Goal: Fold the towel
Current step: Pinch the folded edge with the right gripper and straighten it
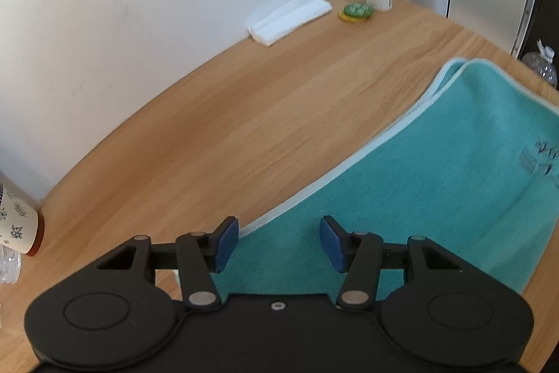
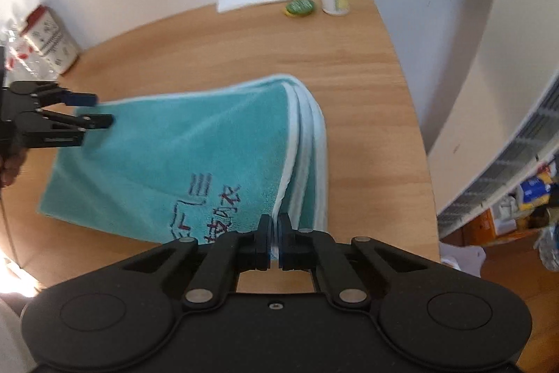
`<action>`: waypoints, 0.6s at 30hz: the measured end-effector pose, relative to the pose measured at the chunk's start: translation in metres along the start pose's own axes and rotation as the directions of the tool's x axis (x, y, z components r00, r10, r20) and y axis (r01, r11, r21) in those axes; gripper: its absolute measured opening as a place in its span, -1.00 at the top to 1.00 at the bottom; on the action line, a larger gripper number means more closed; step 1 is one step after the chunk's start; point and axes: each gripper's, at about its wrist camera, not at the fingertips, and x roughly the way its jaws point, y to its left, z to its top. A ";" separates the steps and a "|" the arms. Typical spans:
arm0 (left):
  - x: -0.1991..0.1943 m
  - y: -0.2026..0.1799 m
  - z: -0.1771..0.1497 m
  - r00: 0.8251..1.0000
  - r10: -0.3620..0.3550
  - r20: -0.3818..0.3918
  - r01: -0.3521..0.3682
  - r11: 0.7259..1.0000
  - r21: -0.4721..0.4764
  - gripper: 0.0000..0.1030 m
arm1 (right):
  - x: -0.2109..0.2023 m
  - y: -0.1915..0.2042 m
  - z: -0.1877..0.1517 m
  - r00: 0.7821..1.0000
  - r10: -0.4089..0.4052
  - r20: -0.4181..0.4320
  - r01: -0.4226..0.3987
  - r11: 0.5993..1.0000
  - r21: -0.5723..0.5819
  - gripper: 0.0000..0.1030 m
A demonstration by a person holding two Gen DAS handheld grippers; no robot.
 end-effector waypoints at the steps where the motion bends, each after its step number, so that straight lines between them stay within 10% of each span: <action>1: 0.000 -0.002 -0.001 1.000 0.003 0.003 -0.003 1.000 0.011 -0.03 | 0.005 -0.002 -0.003 1.000 -0.020 -0.006 0.020 1.000 0.005 0.94; 18: -0.009 -0.011 -0.016 0.994 0.104 -0.016 -0.103 0.994 0.044 -0.04 | 0.012 0.017 0.023 0.978 -0.203 0.055 0.210 0.964 -0.164 0.91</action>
